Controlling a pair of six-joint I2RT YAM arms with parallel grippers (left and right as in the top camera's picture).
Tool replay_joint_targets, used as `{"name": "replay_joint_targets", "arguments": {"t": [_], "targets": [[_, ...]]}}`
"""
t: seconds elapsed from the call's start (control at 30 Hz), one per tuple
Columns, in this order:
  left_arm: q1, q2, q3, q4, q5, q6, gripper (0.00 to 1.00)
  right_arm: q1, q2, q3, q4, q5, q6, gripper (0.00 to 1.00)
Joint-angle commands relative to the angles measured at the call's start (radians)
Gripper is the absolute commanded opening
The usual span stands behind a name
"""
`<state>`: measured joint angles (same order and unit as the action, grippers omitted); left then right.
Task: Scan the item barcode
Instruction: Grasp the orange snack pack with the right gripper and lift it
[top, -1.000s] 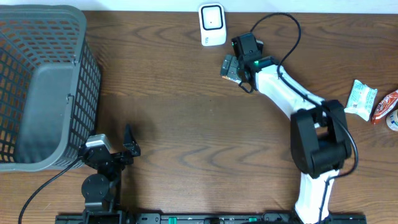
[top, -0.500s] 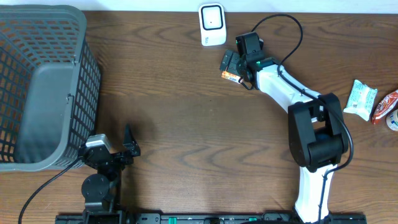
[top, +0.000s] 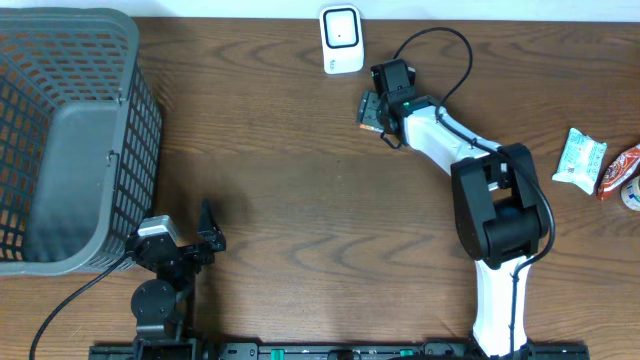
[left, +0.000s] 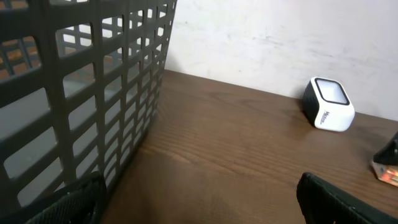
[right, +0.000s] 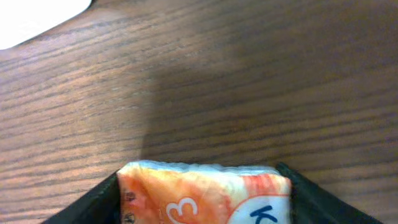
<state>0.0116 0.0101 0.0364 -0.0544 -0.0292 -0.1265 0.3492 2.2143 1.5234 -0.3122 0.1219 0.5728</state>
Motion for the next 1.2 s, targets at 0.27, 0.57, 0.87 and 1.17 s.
{"name": "replay_joint_targets", "arguments": {"t": [0.27,0.57,0.87,1.17], "targets": [[-0.002,-0.006,-0.032,-0.015,-0.005,0.013,0.98,0.011,0.005,0.093,-0.216,-0.031,-0.099,0.56],[-0.002,-0.006,-0.032,-0.015,-0.005,0.013,0.98,0.011,-0.056,0.185,-0.576,-0.238,-0.084,0.59],[-0.002,-0.006,-0.032,-0.015,-0.005,0.013,0.98,0.011,-0.056,0.185,-0.782,-0.420,-0.148,0.50],[-0.002,-0.006,-0.032,-0.015,-0.005,0.013,0.98,0.012,-0.056,0.185,-0.895,-0.421,-0.162,0.49]]}}
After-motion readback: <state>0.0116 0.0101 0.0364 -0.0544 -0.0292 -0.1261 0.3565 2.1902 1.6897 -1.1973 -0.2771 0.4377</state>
